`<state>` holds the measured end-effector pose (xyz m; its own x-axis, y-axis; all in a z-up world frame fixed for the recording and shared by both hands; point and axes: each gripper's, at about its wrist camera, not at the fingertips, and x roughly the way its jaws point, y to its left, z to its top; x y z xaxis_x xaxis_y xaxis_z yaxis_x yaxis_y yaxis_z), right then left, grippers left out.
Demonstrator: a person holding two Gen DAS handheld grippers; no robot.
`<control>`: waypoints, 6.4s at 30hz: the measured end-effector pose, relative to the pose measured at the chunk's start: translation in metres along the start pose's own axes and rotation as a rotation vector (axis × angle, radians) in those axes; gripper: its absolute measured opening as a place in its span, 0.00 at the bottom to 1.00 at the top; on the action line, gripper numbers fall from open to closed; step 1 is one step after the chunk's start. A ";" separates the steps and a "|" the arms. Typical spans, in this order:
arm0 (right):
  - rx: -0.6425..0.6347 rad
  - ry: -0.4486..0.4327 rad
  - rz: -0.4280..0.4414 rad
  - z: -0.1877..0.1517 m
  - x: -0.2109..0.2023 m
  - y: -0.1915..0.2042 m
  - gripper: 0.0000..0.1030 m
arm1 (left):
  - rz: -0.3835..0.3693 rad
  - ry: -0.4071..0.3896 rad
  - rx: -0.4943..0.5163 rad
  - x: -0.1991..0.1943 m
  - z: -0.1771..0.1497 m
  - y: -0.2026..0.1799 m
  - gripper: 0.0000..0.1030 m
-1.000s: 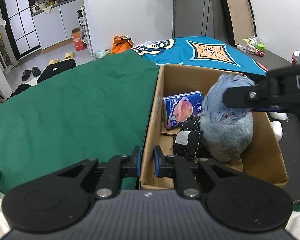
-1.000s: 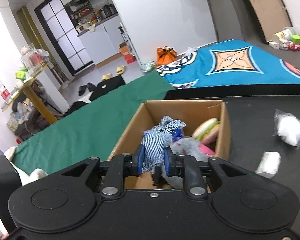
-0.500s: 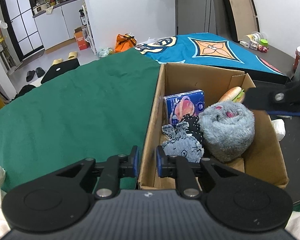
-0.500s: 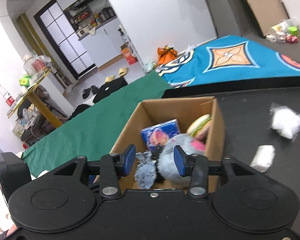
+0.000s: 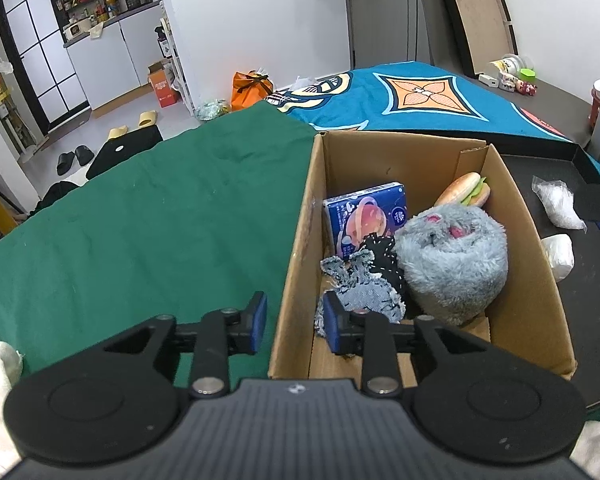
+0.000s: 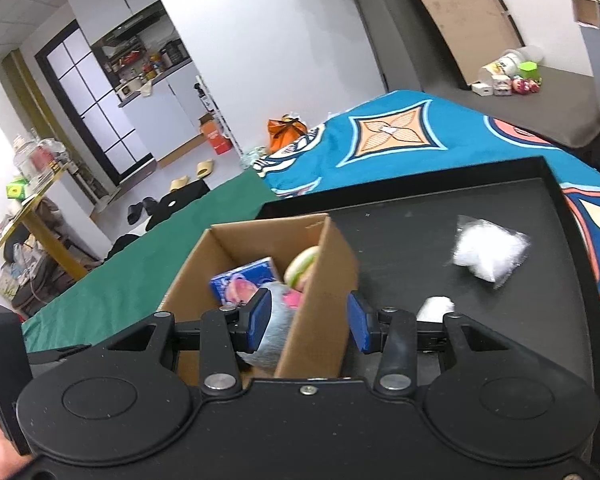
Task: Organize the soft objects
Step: 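Reach the right tool to the white cloth roll and close on it, then carry the white cloth roll over the box and release it inside, then reach the right tool to the clear bag of white filling and grasp it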
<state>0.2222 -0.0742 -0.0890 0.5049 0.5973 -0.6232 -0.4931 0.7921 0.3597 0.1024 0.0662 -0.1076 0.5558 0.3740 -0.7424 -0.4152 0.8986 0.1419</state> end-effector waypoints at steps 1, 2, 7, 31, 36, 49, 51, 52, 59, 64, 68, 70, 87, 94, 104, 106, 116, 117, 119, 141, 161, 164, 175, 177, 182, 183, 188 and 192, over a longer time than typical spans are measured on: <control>0.004 0.002 -0.005 -0.001 0.000 -0.003 0.41 | 0.002 0.000 0.002 0.000 0.001 -0.001 0.33; 0.008 0.003 -0.009 -0.001 0.000 -0.005 0.41 | 0.003 -0.002 0.005 0.000 0.001 -0.001 0.36; 0.019 0.002 -0.033 -0.004 0.000 -0.018 0.46 | 0.016 -0.011 0.023 -0.001 0.003 -0.007 0.39; 0.066 0.067 -0.142 -0.025 0.025 -0.076 0.72 | 0.054 -0.003 0.060 0.009 0.013 -0.028 0.49; 0.068 0.072 -0.125 -0.017 0.040 -0.070 0.72 | 0.061 0.003 0.074 0.013 0.014 -0.032 0.54; 0.065 0.104 -0.121 -0.018 0.059 -0.073 0.27 | 0.081 0.008 0.113 0.014 0.015 -0.042 0.62; 0.055 0.099 -0.123 -0.019 0.055 -0.073 0.26 | 0.081 0.007 0.109 0.014 0.016 -0.042 0.62; 0.058 0.098 -0.123 -0.018 0.053 -0.073 0.26 | 0.083 0.006 0.108 0.014 0.016 -0.042 0.62; 0.063 0.071 -0.121 -0.014 0.039 -0.071 0.26 | 0.084 0.004 0.106 0.013 0.015 -0.042 0.62; 0.065 0.041 -0.118 -0.009 0.027 -0.066 0.26 | 0.079 -0.002 0.094 0.009 0.016 -0.038 0.62; 0.058 0.022 -0.109 -0.004 0.020 -0.059 0.26 | 0.067 -0.006 0.086 0.006 0.015 -0.034 0.62; 0.054 0.012 -0.103 -0.002 0.017 -0.054 0.26 | 0.059 -0.007 0.078 0.004 0.015 -0.032 0.62; 0.007 -0.045 -0.066 0.013 -0.001 -0.020 0.26 | 0.010 -0.013 0.035 -0.004 0.011 -0.017 0.59; -0.013 -0.048 -0.045 0.011 -0.003 -0.005 0.26 | 0.011 -0.025 0.000 -0.008 0.007 -0.007 0.51; -0.054 -0.031 -0.005 0.006 0.000 0.019 0.27 | -0.022 -0.021 -0.028 -0.008 0.002 0.003 0.26; -0.062 -0.026 0.004 0.005 0.001 0.024 0.27 | -0.022 -0.018 -0.030 -0.006 0.000 0.005 0.25; -0.098 0.018 0.048 -0.004 0.009 0.048 0.27 | -0.033 0.003 -0.058 -0.002 -0.006 0.013 0.12; -0.100 0.021 0.052 -0.005 0.009 0.050 0.27 | -0.032 0.000 -0.058 -0.002 -0.006 0.013 0.12; -0.106 0.030 0.061 -0.007 0.010 0.055 0.27 | -0.036 -0.003 -0.062 -0.003 -0.007 0.014 0.12; -0.073 -0.003 -0.001 -0.003 0.002 0.036 0.64 | -0.060 -0.008 -0.068 -0.005 -0.003 0.015 0.16; -0.009 -0.037 -0.057 0.011 0.002 -0.022 0.74 | -0.008 -0.025 -0.024 0.001 0.015 -0.002 0.19; 0.005 -0.036 -0.064 0.012 0.003 -0.031 0.78 | 0.003 -0.019 -0.015 0.002 0.018 -0.005 0.27; 0.035 -0.036 -0.126 0.018 0.009 -0.063 0.85 | 0.037 -0.012 0.042 0.010 0.028 -0.028 0.50; 0.043 -0.033 -0.148 0.018 0.013 -0.073 0.86 | 0.044 -0.013 0.046 0.012 0.031 -0.031 0.51; 0.069 -0.024 -0.189 0.021 0.023 -0.095 0.86 | 0.060 -0.006 0.059 0.017 0.034 -0.035 0.52; 0.071 -0.023 -0.194 0.022 0.026 -0.098 0.86 | 0.066 -0.004 0.061 0.018 0.034 -0.035 0.52; 0.074 0.008 -0.205 0.024 0.044 -0.111 0.85 | 0.089 0.005 0.071 0.024 0.036 -0.041 0.53; 0.083 0.025 -0.208 0.026 0.059 -0.117 0.84 | 0.106 0.013 0.078 0.029 0.037 -0.044 0.54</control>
<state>0.3283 -0.1287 -0.1496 0.5717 0.4171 -0.7065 -0.3195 0.9064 0.2764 0.1630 0.0456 -0.1111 0.5024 0.4657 -0.7285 -0.4139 0.8693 0.2702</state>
